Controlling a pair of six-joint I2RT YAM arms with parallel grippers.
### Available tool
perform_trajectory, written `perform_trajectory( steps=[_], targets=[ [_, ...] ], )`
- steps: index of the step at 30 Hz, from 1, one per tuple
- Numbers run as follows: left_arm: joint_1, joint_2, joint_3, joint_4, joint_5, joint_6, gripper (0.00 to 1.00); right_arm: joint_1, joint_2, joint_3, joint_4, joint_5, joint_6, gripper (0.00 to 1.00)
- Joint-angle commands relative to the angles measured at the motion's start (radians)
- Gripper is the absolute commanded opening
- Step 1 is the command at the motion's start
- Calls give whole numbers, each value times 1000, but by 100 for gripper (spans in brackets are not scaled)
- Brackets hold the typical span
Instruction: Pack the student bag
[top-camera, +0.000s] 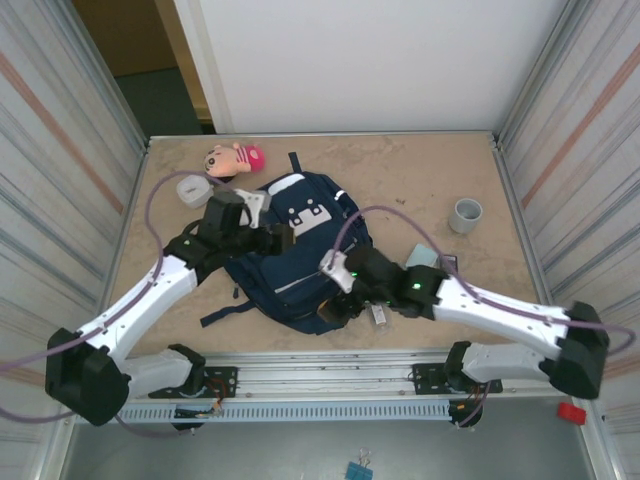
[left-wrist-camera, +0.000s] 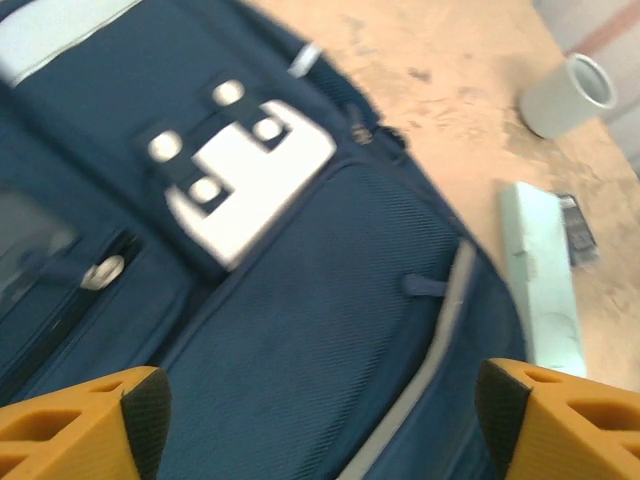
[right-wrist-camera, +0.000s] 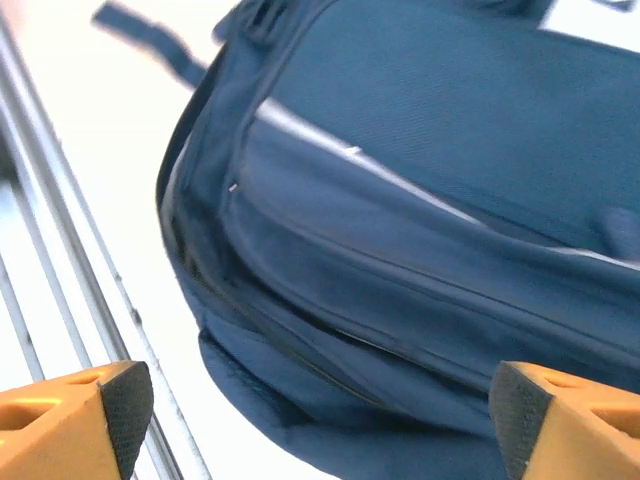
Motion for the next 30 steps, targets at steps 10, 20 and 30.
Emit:
perform_trajectory(
  steps=[10, 20, 30],
  targets=[
    [133, -179, -169, -38, 76, -135, 81, 121, 397, 108, 82, 33, -361, 95],
    [169, -198, -204, -50, 86, -154, 79, 143, 323, 81, 147, 164, -489, 0],
    [197, -289, -213, 0, 122, -123, 77, -33, 125, 240, -61, 35, -661, 0]
  ],
)
